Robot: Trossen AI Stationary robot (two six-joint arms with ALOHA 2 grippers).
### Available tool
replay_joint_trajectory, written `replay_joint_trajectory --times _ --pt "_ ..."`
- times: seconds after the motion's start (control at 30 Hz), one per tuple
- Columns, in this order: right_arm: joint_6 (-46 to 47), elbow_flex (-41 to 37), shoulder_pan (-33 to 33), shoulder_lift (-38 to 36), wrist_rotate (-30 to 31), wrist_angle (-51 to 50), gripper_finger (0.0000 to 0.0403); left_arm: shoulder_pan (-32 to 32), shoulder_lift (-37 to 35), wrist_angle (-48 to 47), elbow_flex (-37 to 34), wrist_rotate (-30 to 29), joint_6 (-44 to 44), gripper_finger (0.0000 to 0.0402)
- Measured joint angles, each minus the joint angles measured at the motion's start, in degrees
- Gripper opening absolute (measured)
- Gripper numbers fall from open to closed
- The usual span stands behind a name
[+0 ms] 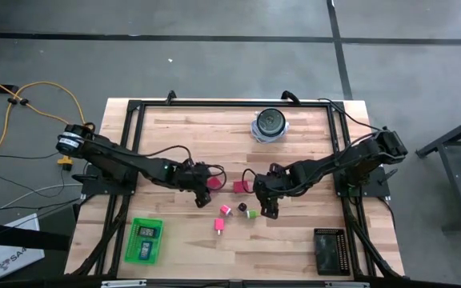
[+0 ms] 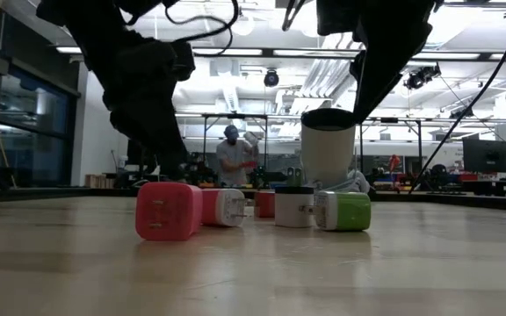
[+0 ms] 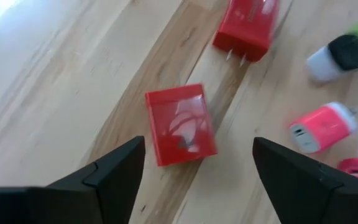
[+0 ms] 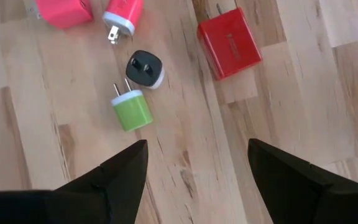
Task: Pick & Place Office items
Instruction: Put the left red charger adapter into the black bin
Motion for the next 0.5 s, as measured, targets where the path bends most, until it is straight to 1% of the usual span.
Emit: replay_joint_trajectory --times 0.23,0.5 --pt "0.02 0.0 1.33 0.0 0.0 0.24 0.0264 -0.02 4.53 0.11 -0.02 -0.24 -0.13 0.0293" --pt "0.02 0.0 2.77 0.0 0.03 0.73 0.0264 -0.22 4.79 1.1 -0.04 -3.1 -1.25 0.0293"
